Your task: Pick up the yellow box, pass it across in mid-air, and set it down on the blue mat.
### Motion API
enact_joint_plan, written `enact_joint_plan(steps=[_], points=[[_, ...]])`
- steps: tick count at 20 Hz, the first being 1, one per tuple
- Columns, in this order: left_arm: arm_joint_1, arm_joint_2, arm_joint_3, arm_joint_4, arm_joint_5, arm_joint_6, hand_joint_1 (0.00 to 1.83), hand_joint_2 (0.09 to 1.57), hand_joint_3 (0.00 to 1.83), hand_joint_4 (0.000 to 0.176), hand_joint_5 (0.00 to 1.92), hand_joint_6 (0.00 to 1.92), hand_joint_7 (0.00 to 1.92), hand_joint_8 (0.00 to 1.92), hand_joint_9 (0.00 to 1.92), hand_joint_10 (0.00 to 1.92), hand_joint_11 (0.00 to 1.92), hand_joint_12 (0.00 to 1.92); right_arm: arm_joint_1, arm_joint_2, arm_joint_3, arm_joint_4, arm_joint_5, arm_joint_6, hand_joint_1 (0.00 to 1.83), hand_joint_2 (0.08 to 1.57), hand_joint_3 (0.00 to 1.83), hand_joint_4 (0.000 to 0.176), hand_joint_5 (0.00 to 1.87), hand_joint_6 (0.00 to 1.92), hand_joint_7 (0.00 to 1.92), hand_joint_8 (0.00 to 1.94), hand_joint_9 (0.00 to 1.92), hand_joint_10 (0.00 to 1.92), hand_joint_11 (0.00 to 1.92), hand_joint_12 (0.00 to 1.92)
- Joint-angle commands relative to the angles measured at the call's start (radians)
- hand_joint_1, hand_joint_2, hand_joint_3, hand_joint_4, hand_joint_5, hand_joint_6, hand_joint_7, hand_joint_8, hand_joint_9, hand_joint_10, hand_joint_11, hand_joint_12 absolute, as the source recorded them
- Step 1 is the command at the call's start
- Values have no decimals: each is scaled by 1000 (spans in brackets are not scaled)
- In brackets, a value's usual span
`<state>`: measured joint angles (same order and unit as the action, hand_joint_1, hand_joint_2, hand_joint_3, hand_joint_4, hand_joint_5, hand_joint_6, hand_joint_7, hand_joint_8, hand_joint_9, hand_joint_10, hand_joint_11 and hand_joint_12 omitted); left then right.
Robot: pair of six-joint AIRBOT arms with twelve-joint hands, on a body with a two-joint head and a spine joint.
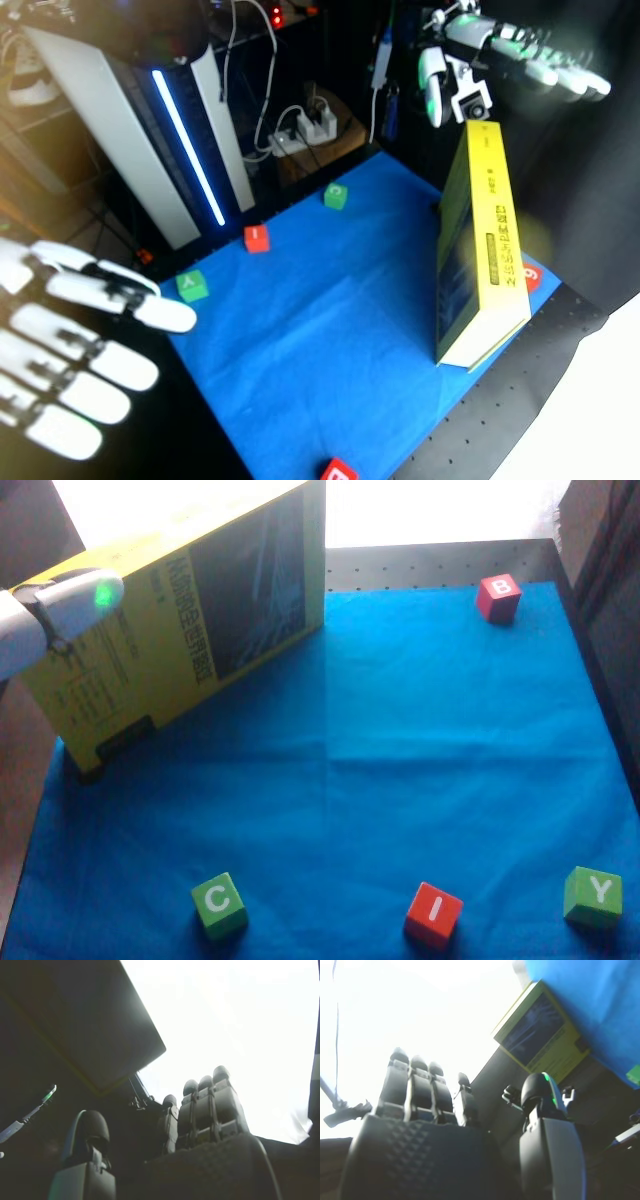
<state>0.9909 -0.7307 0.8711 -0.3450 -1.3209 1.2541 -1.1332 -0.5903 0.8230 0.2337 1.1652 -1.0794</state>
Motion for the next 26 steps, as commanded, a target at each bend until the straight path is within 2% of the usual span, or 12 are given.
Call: enact_joint_plan(steps=[1, 4, 6, 9, 12, 13, 14, 15, 16, 17, 19, 26], points=[[-8, 2, 7, -2, -90, -1, 323, 1200, 1, 146, 0, 0, 0, 0, 0, 0, 0, 0, 14, 1, 6, 7, 118, -6, 245, 1330, 7, 0, 0, 0, 0, 0, 0, 0, 0, 0], [-8, -21, 28, -37, -31, -1, 505, 1167, 0, 140, 0, 0, 0, 0, 0, 0, 0, 0, 14, -9, 7, 7, 112, -6, 257, 1328, 4, 0, 0, 0, 0, 0, 0, 0, 0, 0], [-8, -37, 43, -63, 9, -1, 541, 1123, 0, 169, 0, 0, 0, 0, 0, 0, 0, 0, 14, -15, 7, 7, 111, -6, 249, 1336, 6, 0, 0, 0, 0, 0, 0, 0, 0, 0], [-16, -83, 76, -113, 73, -1, 566, 1090, 0, 148, 0, 0, 0, 0, 0, 0, 14, 8, 14, -20, 8, 8, 109, -6, 308, 1340, 2, 0, 0, 0, 0, 0, 0, 0, 0, 0], [-16, -103, 84, -124, 108, -2, 581, 1052, 0, 176, 0, 0, 0, 0, 0, 0, 13, 6, 16, -24, 8, 8, 109, -5, 267, 1345, 3, 0, 0, 0, 0, 0, 0, 0, 0, 0], [-16, -109, 86, -124, 115, -2, 747, 1073, 45, 44, 258, 95, 445, 272, 315, 729, 65, 1676, 16, -24, 8, 8, 109, -5, 292, 1342, 1, 0, 0, 0, 0, 0, 0, 0, 0, 0], [-16, -110, 87, -126, 117, -2, 747, 1073, 45, 44, 258, 95, 445, 272, 315, 729, 65, 1676, 16, -24, 8, 8, 109, -5, 292, 1342, 1, 0, 0, 0, 0, 0, 0, 0, 0, 0], [-16, -111, 87, -128, 121, -2, 840, 1105, 17, 0, 462, 391, 576, 742, 519, 1178, 368, 1833, 16, -25, 8, 8, 109, -5, 301, 1342, 0, 0, 0, 0, 0, 0, 0, 0, 0, 0], [-16, -114, 89, -128, 126, -2, 1033, 1100, 3, 0, 575, 1472, 598, 1669, 709, 1772, 771, 1903, 16, -28, 8, 8, 109, -5, 300, 1338, 0, 0, 0, 0, 0, 0, 0, 0, 0, 0], [-16, -115, 89, -131, 124, -1, 1116, 1098, 0, 0, 676, 1831, 750, 1871, 894, 1891, 1026, 1917, 16, -29, 8, 8, 109, -5, 282, 1341, 0, 0, 0, 0, 0, 0, 0, 0, 0, 0], [-15, -115, 89, -134, 117, 0, 1371, 1087, 0, 0, 1109, 1917, 1290, 1919, 1413, 1920, 1531, 1921, 16, -30, 7, 8, 109, -5, 276, 1338, 0, 0, 0, 0, 0, 0, 0, 0, 0, 0], [-14, -90, 65, -109, 9, 2, 1429, 1184, 4, 43, 1185, 1921, 1384, 1921, 1515, 1921, 1579, 1921, 16, -33, 7, 9, 109, -5, 296, 1340, 0, 0, 0, 0, 0, 0, 0, 0, 0, 0]])
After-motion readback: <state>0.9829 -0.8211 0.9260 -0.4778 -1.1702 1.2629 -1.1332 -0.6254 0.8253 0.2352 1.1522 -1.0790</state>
